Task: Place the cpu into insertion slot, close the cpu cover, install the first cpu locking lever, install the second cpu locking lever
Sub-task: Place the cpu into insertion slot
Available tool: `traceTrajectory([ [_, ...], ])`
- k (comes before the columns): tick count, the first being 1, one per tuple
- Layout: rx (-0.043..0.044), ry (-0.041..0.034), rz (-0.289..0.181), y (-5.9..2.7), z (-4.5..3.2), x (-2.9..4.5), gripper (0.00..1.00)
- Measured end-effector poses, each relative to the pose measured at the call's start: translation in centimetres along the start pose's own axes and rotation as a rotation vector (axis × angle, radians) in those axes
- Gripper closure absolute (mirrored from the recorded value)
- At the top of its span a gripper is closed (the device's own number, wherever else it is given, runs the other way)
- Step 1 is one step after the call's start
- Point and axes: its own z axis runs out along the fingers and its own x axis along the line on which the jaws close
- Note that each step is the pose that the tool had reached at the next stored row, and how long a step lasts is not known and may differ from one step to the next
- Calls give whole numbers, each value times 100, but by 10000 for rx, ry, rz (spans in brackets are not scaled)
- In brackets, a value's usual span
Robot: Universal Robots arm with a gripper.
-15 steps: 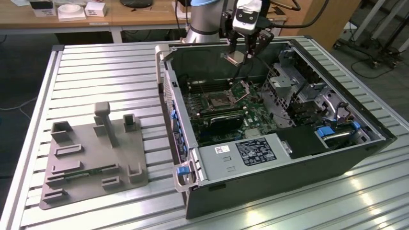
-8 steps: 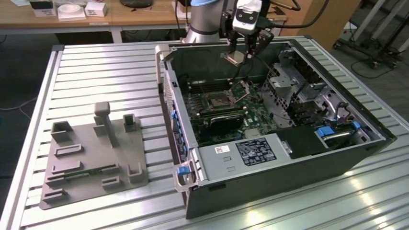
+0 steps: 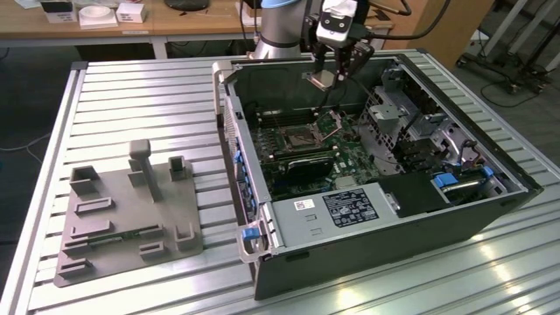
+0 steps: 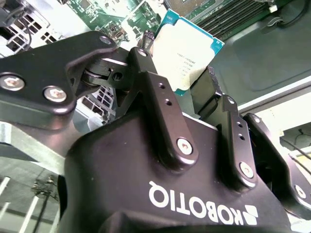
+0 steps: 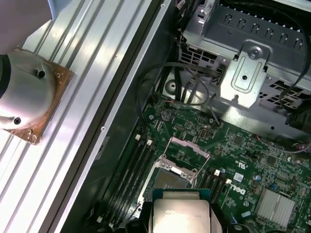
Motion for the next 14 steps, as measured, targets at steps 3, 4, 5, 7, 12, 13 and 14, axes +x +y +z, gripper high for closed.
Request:
traceTrajectory([
  [3,-4,-20,221,-1,7,0,46],
  [4,-3,-23,243,-1,8,0,46],
  [5,-4,-23,245,-1,10,0,46],
  [7,-6,-22,248,-2,15,0,46],
  [12,-5,-23,249,-3,23,0,46],
  [13,-6,-22,249,-3,25,0,46],
  [14,-6,-22,248,-3,27,0,46],
])
